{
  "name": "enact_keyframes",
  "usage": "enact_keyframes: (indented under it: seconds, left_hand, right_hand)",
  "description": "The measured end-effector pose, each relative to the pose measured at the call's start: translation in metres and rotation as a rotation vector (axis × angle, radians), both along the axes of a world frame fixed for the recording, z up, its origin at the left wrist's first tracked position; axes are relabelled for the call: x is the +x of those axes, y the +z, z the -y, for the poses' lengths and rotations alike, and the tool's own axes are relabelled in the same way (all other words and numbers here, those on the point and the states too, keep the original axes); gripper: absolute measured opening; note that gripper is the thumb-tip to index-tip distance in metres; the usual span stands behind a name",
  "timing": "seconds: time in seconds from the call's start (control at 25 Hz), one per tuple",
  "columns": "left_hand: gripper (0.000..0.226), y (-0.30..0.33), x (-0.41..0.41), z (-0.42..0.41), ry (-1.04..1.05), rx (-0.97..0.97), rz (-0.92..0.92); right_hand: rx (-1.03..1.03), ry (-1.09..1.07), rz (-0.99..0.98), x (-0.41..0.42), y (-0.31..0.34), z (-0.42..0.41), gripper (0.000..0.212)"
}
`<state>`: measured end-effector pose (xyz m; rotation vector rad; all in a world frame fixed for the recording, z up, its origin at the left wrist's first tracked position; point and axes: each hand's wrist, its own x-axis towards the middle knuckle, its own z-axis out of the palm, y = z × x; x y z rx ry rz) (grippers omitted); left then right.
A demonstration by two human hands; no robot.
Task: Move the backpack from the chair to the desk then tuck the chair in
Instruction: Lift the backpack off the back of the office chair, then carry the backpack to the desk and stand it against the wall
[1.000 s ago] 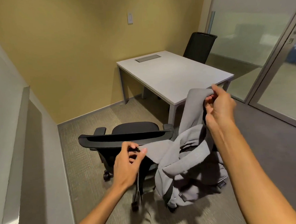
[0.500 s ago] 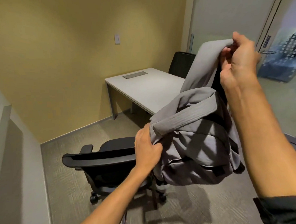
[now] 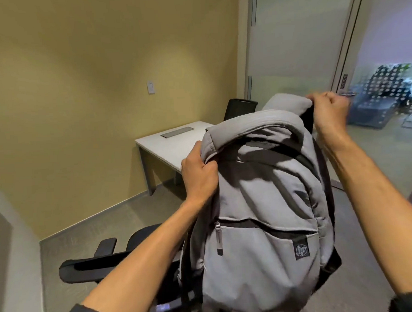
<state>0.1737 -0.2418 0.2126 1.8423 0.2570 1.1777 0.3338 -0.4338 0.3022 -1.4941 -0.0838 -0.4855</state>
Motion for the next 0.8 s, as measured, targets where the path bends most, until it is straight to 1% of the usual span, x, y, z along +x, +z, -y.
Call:
enact_keyframes:
  seconds: [0.08,0.12,0.16,0.2,0.24,0.28,0.32,0.36,0.4,0.44,0.48,0.52,0.56,0.6,0.68,0.72,0.8]
  left_hand:
    - [0.015,0.011,0.011,-0.005,-0.025,-0.018,0.003]
    - [0.012,0.017,0.016,-0.009,-0.033,-0.035,0.009]
    - [0.009,0.023,0.021,-0.014,-0.037,-0.06,0.01]
    - [0.008,0.031,0.025,-0.02,-0.046,-0.082,0.015]
    - [0.009,0.041,0.028,-0.025,-0.056,-0.111,0.017]
    - [0.012,0.052,0.029,-0.032,-0.077,-0.144,0.021]
    - [0.018,0.066,0.028,-0.036,-0.098,-0.181,0.034]
    - [0.022,0.08,0.028,-0.041,-0.122,-0.216,0.052]
    - [0.019,0.096,0.027,-0.045,-0.141,-0.257,0.077]
    - [0.012,0.11,0.026,-0.049,-0.153,-0.303,0.099]
    - [0.01,0.123,0.025,-0.056,-0.157,-0.343,0.113]
    - [0.01,0.134,0.025,-0.062,-0.152,-0.376,0.123]
    - [0.011,0.141,0.026,-0.07,-0.137,-0.395,0.124]
    - [0.011,0.147,0.026,-0.077,-0.116,-0.398,0.113]
    - [0.011,0.152,0.028,-0.094,-0.073,-0.373,0.083]
    - [0.01,0.154,0.028,-0.103,-0.04,-0.365,0.07]
    - [0.01,0.155,0.025,-0.125,0.024,-0.351,0.075]
  right_hand:
    - [-0.129,0.007,0.025,0.006,-0.01,0.009,0.023]
    - [-0.155,0.089,0.021,0.004,-0.014,0.012,0.02]
    - [-0.13,0.245,0.007,0.0,-0.018,0.016,0.027]
    - [-0.068,0.457,-0.014,-0.006,-0.022,0.019,0.039]
    - [-0.031,0.654,-0.027,-0.014,-0.029,0.023,0.05]
    - [-0.023,0.812,-0.032,-0.023,-0.036,0.025,0.055]
    - [-0.029,0.934,-0.038,-0.03,-0.044,0.027,0.06]
    - [-0.03,1.011,-0.042,-0.033,-0.052,0.029,0.066]
    - [-0.04,1.08,-0.038,-0.038,-0.057,0.029,0.072]
    - [-0.098,1.089,-0.007,-0.034,-0.065,0.028,0.081]
    - [-0.192,1.07,0.053,-0.033,-0.069,0.023,0.09]
    - [-0.281,1.017,0.12,-0.031,-0.073,0.014,0.093]
    - [-0.32,0.94,0.179,-0.034,-0.077,0.001,0.088]
    - [-0.289,0.842,0.223,-0.035,-0.08,-0.014,0.075]
    - [-0.165,0.689,0.259,-0.04,-0.081,-0.046,0.039]
    - [-0.129,0.676,0.262,-0.04,-0.08,-0.061,0.03]
    - [-0.093,0.714,0.254,-0.032,-0.08,-0.089,0.027]
